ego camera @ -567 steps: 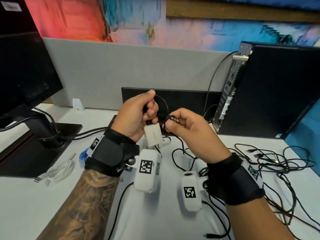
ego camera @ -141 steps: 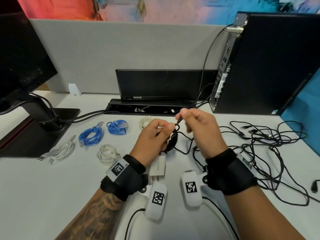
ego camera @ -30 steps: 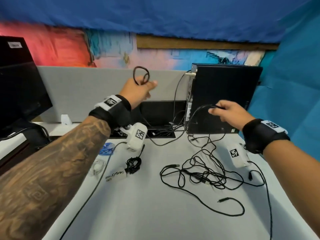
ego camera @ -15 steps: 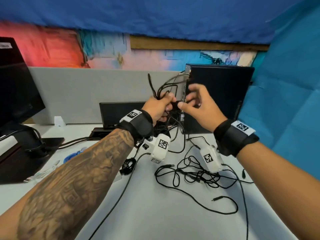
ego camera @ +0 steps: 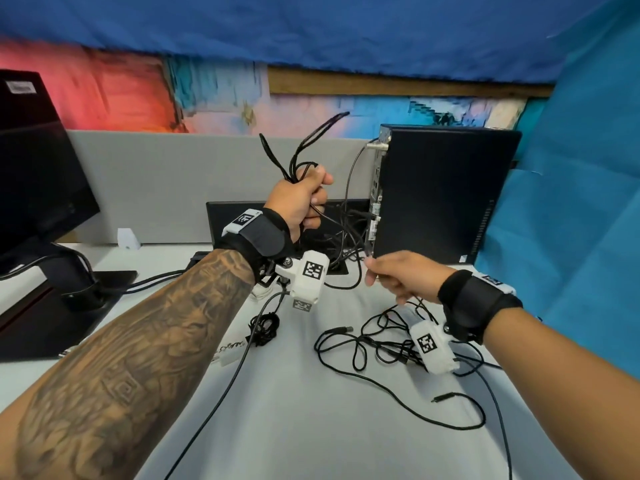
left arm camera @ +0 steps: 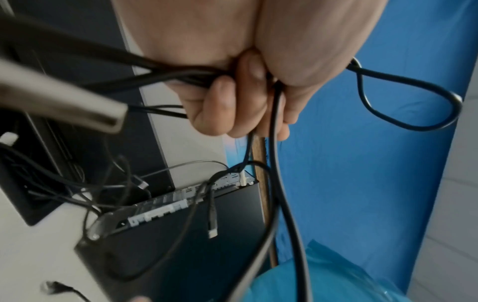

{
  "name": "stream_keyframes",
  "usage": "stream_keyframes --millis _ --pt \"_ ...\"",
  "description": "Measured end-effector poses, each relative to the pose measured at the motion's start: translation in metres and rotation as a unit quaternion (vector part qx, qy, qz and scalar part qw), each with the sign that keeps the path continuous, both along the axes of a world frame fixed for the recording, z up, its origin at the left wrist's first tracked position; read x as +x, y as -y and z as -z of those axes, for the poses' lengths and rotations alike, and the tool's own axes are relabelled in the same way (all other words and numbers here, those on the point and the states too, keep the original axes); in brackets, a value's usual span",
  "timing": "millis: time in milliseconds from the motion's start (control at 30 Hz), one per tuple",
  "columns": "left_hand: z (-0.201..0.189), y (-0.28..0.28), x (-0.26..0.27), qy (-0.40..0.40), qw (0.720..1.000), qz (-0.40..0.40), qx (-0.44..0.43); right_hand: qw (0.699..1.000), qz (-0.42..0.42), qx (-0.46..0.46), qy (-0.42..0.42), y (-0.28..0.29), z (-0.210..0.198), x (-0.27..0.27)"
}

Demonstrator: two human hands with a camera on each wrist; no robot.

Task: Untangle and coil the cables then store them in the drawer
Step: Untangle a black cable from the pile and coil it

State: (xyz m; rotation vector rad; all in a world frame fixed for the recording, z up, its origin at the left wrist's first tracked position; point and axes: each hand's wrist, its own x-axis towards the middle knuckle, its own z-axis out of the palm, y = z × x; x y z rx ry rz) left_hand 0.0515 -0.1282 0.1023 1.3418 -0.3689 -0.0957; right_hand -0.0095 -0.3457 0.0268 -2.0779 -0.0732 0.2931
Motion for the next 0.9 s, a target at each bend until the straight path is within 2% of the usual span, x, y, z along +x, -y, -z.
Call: stream_keyframes --millis 67,133,200,300,400,533,567,633,667,733,833,867,900 --pt "0.009 -0.004 0.001 -0.001 0.998 -0.015 0.060 0.995 0.045 -0.007 0.091 0.004 -0.015 -0.001" --pt "0.025 -0.005 -0.001 -0.017 0.989 -0.028 0.144 0.982 0.099 0.038 0.155 0.009 -0.032 0.000" --pt "0.045 -0.004 -0.004 -0.041 0.967 -0.016 0.250 0.967 0.136 0.077 0.201 0.013 -0.048 0.000" --pt "0.073 0.002 -0.012 -0.065 0.921 0.044 0.382 0.946 0.142 0.131 0.261 0.011 -0.074 0.000" --pt "0.085 0.019 -0.027 -0.037 0.885 0.086 0.456 0.911 0.174 0.167 0.334 0.000 -0.102 -0.001" --pt "0.091 0.038 -0.040 0.021 0.864 0.139 0.484 0.880 0.213 0.216 0.365 -0.010 -0.130 0.002" --pt "0.090 0.038 -0.043 0.045 0.847 0.161 0.505 0.881 0.212 0.200 0.373 -0.010 -0.133 0.002" --pt "0.081 0.035 -0.049 0.091 0.814 0.206 0.536 0.887 0.210 0.112 0.395 -0.009 -0.135 0.003" --pt "0.074 0.033 -0.049 0.101 0.806 0.212 0.543 0.892 0.204 0.079 0.395 -0.008 -0.135 0.003" --pt "0.057 0.030 -0.048 0.117 0.817 0.180 0.536 0.918 0.175 0.083 0.346 -0.006 -0.133 0.001" --pt "0.038 0.030 -0.043 0.189 0.846 0.007 0.499 0.955 0.117 0.080 0.262 -0.007 -0.134 -0.007" --pt "0.033 0.031 -0.041 0.210 0.858 -0.016 0.468 0.961 0.098 0.052 0.254 -0.010 -0.134 -0.009" --pt "0.027 0.034 -0.042 0.217 0.874 0.000 0.435 0.963 0.084 0.021 0.256 -0.014 -0.135 -0.012"
